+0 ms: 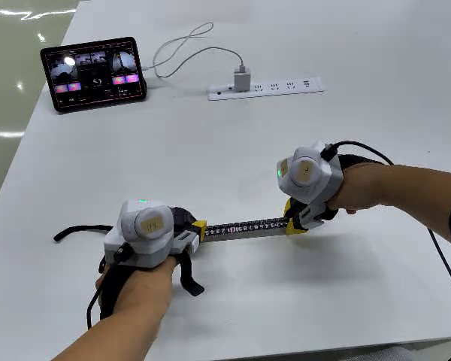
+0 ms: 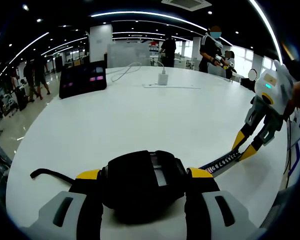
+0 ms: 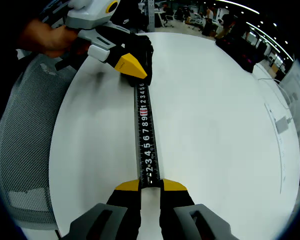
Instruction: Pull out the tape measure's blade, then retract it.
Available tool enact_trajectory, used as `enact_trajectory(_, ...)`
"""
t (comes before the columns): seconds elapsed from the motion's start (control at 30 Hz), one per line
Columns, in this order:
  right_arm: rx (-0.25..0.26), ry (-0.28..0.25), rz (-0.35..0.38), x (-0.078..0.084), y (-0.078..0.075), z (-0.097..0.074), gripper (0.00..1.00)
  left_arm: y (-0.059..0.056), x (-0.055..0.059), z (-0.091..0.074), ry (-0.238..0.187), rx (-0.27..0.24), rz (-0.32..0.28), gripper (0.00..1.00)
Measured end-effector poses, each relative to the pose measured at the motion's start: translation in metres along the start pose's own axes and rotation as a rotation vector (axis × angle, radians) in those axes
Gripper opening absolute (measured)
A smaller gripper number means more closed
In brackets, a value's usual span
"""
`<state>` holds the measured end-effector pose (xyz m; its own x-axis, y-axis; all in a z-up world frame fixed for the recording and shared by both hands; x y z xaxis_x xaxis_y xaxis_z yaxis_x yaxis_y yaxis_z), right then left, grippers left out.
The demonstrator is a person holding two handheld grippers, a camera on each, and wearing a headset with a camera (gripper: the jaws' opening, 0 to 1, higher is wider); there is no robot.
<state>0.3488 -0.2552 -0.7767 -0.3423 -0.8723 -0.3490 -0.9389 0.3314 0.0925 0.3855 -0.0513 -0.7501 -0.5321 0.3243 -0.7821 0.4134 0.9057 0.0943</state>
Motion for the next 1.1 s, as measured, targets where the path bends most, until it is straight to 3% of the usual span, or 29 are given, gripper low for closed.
enact_trajectory(1.1,-0.003,-0.010,-0.038,-0.019,0.003,0.006,0.09,0.000,0.000,0.001,0.003,0.005,-0.003,0.62)
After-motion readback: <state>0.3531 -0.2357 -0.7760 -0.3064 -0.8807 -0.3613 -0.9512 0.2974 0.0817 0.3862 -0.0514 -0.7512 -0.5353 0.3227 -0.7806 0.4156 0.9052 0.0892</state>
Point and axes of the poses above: the centre of the closed fingertips' face, and the gripper's own axes: z roughly forward along the fingers, y roughly to its left, x roughly out of its underside, the point moved 2 cm from there along -z, roughly backward along the fingers, and after that the axes turned 9 degrees about z, right-handed, at the moved point
